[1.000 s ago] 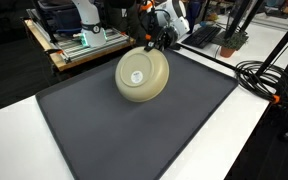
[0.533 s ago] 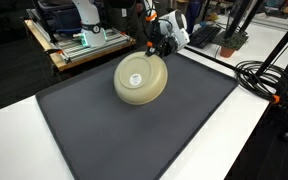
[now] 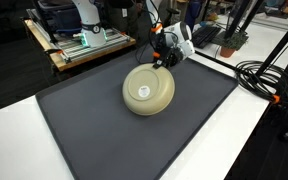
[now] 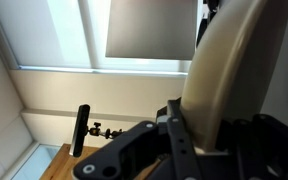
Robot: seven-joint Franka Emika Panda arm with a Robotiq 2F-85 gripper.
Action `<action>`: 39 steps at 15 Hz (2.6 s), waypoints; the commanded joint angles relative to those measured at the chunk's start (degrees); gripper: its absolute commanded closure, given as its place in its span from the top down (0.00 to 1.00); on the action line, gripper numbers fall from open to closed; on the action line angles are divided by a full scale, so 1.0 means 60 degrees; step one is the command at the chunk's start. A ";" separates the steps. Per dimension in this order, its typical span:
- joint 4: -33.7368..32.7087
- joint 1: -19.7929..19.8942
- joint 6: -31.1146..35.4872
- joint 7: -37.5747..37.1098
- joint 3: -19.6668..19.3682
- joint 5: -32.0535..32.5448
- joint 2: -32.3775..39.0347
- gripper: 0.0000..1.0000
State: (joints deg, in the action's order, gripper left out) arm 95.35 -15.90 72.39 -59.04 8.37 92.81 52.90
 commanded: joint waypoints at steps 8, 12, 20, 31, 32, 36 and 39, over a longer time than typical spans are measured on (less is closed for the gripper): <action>-0.0510 -0.0243 -0.0423 0.0525 -0.0146 0.0109 0.0898 0.02; -0.0844 -0.0210 -0.0423 0.0418 -0.0233 0.0160 0.1133 0.02; -0.0731 -0.0235 -0.0443 0.0395 -0.0283 0.0186 0.1071 0.02; -0.0977 -0.0065 -0.0416 0.0404 -0.0419 0.0288 0.1423 0.06; -0.0977 -0.0068 -0.0414 0.0404 -0.0406 0.0285 0.1424 0.06; -0.0977 -0.0070 -0.0413 0.0403 -0.0396 0.0283 0.1423 0.06; -0.0957 -0.0065 -0.0384 0.0388 -0.0370 0.0270 0.1405 0.32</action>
State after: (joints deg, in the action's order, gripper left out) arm 89.70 -16.63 70.24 -56.70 5.58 94.21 61.25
